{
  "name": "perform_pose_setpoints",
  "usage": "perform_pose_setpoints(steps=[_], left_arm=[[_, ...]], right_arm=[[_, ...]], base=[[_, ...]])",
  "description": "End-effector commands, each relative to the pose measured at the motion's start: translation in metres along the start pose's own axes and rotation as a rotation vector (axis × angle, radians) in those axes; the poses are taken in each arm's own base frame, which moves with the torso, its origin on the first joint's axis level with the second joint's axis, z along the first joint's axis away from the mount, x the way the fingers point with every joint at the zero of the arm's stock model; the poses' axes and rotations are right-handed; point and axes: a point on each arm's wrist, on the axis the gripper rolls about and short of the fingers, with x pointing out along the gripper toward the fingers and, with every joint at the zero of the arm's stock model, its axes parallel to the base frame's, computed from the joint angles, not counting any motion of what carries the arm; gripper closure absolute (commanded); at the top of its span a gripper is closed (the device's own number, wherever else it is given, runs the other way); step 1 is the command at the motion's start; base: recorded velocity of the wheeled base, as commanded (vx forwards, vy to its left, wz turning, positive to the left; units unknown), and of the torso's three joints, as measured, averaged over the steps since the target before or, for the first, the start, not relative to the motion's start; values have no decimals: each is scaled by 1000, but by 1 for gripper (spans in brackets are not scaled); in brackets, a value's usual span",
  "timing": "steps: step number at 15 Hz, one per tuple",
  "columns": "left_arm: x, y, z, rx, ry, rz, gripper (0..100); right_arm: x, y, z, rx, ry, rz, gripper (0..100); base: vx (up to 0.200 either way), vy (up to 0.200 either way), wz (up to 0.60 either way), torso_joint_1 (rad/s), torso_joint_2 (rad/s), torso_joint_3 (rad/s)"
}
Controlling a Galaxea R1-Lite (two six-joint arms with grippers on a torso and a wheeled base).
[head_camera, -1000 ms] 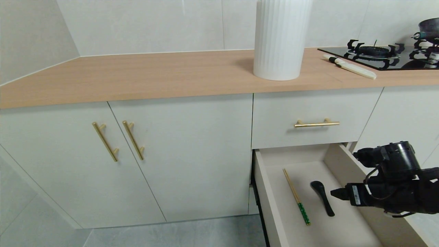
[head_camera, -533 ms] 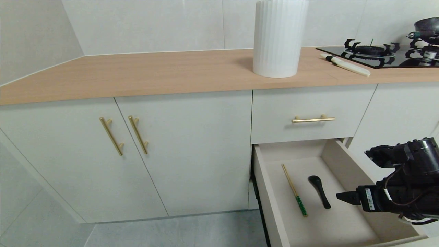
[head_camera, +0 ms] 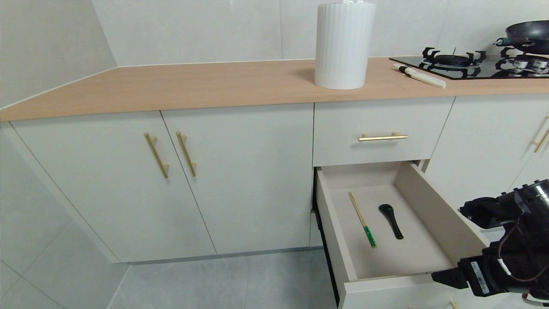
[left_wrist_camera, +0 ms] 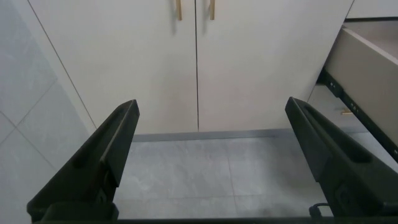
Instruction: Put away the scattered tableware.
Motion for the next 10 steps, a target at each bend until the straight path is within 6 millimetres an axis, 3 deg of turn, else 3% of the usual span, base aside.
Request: perform_pose_setpoints(steps=[1,4,10], left_arm=[[0,0,0,0,1,0,0],[0,0,0,0,1,1,0],[0,0,0,0,1,1,0]], right_arm=[[-11,3,4,-16,16,9,0],[-3,6,3,-39,204,-14,0],[33,9,6,-37,299,-40,0]], base=[[0,0,0,0,0,0],[0,0,0,0,0,0],[0,0,0,0,0,0]])
